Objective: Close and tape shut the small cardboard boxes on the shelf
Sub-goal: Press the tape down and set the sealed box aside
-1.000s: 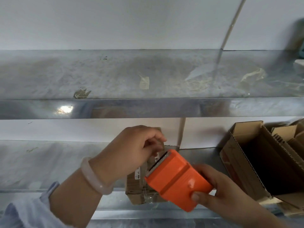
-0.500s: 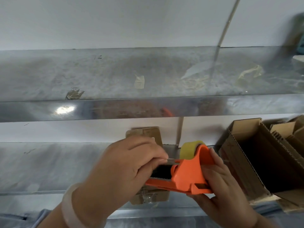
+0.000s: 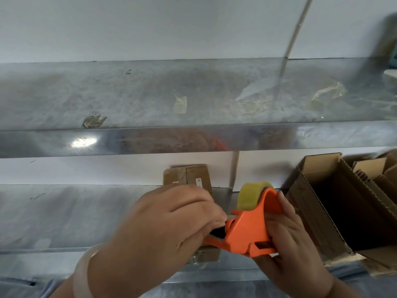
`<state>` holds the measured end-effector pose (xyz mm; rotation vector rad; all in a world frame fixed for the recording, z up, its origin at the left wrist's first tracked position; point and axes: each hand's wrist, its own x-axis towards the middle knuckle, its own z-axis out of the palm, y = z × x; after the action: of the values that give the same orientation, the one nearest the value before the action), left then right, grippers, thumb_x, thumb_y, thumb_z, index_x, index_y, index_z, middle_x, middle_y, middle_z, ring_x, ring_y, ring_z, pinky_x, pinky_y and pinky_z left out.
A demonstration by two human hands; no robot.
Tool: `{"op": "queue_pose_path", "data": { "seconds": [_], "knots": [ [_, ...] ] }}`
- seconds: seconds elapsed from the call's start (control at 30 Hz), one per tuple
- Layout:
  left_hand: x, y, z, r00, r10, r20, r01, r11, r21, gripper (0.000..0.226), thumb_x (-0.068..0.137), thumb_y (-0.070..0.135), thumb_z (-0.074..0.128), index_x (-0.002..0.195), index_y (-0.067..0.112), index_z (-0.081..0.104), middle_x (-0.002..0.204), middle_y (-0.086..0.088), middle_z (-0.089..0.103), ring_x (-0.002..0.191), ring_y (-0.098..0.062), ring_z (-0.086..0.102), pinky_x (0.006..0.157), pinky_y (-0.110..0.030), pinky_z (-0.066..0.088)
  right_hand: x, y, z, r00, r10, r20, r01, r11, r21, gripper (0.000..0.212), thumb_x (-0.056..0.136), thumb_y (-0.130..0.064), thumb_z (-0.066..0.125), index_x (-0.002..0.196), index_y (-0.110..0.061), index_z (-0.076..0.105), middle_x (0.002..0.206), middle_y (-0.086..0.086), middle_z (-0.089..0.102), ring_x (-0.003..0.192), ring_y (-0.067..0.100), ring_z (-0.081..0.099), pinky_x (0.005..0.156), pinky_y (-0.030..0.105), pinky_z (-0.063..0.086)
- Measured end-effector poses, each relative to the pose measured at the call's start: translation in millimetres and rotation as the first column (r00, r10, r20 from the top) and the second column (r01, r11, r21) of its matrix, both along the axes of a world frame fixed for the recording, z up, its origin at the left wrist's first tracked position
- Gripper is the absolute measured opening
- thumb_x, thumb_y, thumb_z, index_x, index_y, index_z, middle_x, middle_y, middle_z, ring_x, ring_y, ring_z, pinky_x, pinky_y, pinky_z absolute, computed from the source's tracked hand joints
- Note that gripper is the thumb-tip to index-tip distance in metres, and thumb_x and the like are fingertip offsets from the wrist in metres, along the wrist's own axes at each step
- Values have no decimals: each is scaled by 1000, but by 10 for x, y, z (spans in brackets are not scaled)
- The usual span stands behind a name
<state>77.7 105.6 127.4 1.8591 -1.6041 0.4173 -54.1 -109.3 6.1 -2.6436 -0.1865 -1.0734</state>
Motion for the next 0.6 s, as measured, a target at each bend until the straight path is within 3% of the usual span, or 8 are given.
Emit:
{"op": "queue_pose_path", "data": {
  "seconds": [0.2,0.3,0.43,0.6],
  "knots": [
    [-11,-45,3,999,8,39,-9,999,34,15,90,19,60,86,17,74,88,6,67,76,-10,61,67,-25,51,10,-1,-4,999,9,-50,-10,1000,-18,34,94,-50,55,87,-16,52,83,-1,69,98,12,61,119,43,25],
    [-21,-87,-50,998,43,-51,-40,998,56,18,93,23,56,85,19,71,86,10,66,78,-4,59,70,-19,49,1,-12,-42,996,0,-94,-1,1000,-9,34,88,-48,62,82,-16,53,77,-3,65,96,15,60,118,40,29],
    [27,-125,-125,976,114,-186,-99,991,86,16,91,29,55,85,23,68,83,17,63,79,2,56,73,-9,44,-14,-8,-67,987,-14,-163,17,1000,20,41,90,-53,56,77,-15,56,77,-5,65,101,16,56,116,24,26],
    [85,-101,-190,942,173,-288,-156,984,80,11,87,30,58,84,26,68,82,19,63,82,6,57,72,-5,41,-23,-47,-75,974,44,-221,-26,996,84,29,94,-58,51,88,-30,44,78,-24,49,87,2,60,116,29,29]
  ]
}}
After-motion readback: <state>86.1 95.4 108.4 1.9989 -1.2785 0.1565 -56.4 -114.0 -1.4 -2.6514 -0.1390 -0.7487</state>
